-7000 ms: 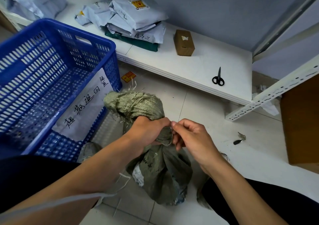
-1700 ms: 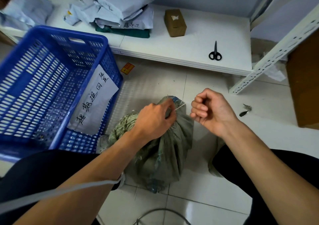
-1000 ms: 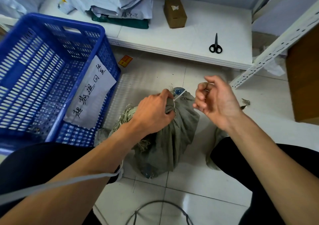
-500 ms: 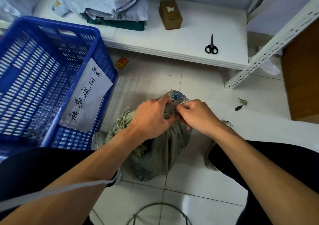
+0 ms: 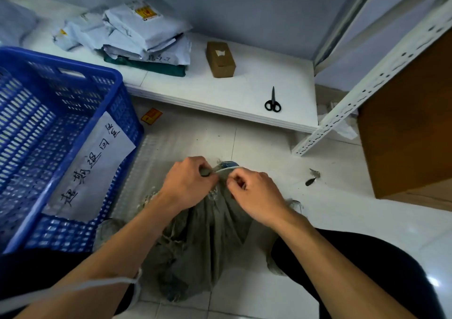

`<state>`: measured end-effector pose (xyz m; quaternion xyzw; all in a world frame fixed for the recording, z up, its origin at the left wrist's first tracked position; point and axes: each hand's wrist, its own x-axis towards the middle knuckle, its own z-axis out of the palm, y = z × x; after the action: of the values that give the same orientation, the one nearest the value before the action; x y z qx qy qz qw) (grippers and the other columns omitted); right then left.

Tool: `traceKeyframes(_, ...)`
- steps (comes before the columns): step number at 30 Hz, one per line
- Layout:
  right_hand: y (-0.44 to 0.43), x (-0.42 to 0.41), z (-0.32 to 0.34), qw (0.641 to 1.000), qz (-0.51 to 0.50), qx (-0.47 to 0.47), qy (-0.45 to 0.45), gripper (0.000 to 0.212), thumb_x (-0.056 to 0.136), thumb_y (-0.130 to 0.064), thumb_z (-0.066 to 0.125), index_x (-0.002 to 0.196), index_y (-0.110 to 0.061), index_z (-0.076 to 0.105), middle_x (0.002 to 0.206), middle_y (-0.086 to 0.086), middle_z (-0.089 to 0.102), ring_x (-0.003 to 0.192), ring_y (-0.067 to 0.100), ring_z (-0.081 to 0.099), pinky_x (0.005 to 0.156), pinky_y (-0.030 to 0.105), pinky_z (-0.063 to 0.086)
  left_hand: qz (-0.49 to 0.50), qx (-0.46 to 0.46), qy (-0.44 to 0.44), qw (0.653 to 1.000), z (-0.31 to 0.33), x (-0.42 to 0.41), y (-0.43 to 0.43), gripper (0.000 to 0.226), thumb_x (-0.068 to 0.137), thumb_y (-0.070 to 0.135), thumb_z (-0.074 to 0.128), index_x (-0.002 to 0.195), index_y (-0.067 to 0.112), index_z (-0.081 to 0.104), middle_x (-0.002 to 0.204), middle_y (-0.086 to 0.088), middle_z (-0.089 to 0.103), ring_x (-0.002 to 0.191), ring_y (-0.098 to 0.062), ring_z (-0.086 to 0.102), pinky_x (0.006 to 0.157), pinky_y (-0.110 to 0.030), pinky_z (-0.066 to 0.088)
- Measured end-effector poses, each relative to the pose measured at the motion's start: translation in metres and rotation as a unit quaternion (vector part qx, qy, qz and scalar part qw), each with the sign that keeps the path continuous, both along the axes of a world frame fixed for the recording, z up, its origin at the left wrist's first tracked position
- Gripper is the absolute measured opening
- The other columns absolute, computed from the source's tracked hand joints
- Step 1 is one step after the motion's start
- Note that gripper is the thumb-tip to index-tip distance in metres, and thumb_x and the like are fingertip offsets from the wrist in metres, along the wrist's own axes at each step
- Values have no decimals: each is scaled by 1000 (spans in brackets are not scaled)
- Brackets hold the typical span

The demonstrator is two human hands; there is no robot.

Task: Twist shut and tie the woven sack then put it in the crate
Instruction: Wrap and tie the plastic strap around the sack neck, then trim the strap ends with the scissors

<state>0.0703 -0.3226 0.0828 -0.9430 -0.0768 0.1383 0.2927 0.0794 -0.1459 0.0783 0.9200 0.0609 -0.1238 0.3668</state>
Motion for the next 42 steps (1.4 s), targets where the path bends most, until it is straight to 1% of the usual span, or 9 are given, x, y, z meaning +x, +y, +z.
traceKeyframes(4, -18, 42, 0, 998, 14, -66, 21, 27, 97, -40, 49, 104, -25, 70, 108, 0, 74, 98, 25, 67, 86, 41, 55, 59, -60, -2, 996, 2, 7, 0, 8, 85, 32, 72, 82, 25, 74, 80, 9, 73, 80, -11, 69, 72, -34, 59)
traceKeyframes(10, -50, 104, -13, 992, -6, -119, 42, 24, 96, -36, 51, 96, -21, 70, 104, 2, 72, 99, 27, 63, 82, 36, 52, 101, -72, 5, 992, 5, 24, -7, 12, 88, 31, 71, 79, 22, 72, 71, 4, 71, 62, -10, 64, 48, -26, 46)
traceKeyframes(16, -69, 142, -39, 988, -53, -139, 47, 25, 95, -40, 52, 93, -20, 68, 106, 5, 72, 100, 29, 62, 73, 32, 42, 157, -117, 40, 980, -3, 40, -13, 15, 88, 32, 74, 79, 20, 73, 69, 3, 68, 56, -9, 59, 36, -12, 36)
traceKeyframes(22, -65, 178, -67, 983, -48, -166, 60, 27, 95, -35, 50, 99, -14, 67, 106, 8, 71, 97, 30, 62, 75, 34, 47, 207, -158, 72, 963, -9, 61, -6, 13, 89, 25, 73, 86, 13, 74, 76, -8, 70, 62, -16, 58, 53, -28, 43)
traceKeyframes(26, -64, 200, -82, 980, -68, -177, 60, 34, 96, -35, 48, 113, -12, 67, 120, 11, 69, 112, 33, 61, 84, 36, 47, 204, -174, 83, 960, -15, 70, -10, 14, 88, 25, 74, 84, 12, 75, 80, -17, 73, 62, -19, 59, 57, -31, 43)
traceKeyframes(29, -63, 208, -91, 979, -83, -171, 70, 44, 98, -35, 48, 133, -11, 59, 139, 11, 59, 127, 32, 54, 97, 38, 46, 197, -184, 87, 959, -19, 78, -12, 14, 89, 27, 74, 80, 16, 74, 74, -14, 72, 58, -15, 57, 57, -31, 41)
traceKeyframes(32, -63, 217, -95, 980, -84, -169, 71, 51, 99, -35, 47, 143, -10, 49, 147, 11, 47, 134, 31, 47, 101, 40, 44, 188, -189, 94, 959, -19, 84, -15, 17, 91, 28, 73, 80, 15, 73, 66, -4, 65, 51, -9, 52, 52, -28, 38)
traceKeyframes(37, -70, 241, -101, 981, -112, -147, 60, 54, 97, -32, 50, 146, -11, 42, 147, 14, 41, 134, 36, 47, 104, 44, 43, 195, -200, 105, 954, -21, 96, -13, 17, 91, 30, 73, 80, 16, 74, 82, -8, 73, 81, -24, 68, 66, -34, 49)
traceKeyframes(42, -83, 257, -109, 979, -132, -143, 64, 68, 97, -30, 51, 158, -17, 22, 157, 13, 29, 140, 37, 40, 108, 45, 39, 224, -202, 131, 944, -24, 111, -14, 20, 87, 32, 76, 81, 13, 76, 87, -15, 74, 88, -32, 72, 72, -41, 57)
